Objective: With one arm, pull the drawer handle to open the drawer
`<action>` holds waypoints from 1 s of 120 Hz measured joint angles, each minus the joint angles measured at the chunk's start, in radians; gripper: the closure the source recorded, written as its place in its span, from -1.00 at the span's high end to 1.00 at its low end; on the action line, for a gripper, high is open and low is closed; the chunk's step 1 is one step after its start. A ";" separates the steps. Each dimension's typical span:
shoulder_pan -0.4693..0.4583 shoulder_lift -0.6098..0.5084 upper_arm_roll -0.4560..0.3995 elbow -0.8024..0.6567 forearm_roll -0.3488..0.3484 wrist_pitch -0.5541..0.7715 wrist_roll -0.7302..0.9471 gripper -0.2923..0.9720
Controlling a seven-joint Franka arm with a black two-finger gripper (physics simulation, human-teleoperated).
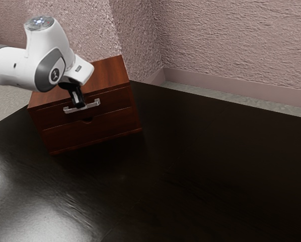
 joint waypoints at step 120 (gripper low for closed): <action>-0.025 -0.039 0.024 -0.094 -0.001 0.022 -0.031 -0.52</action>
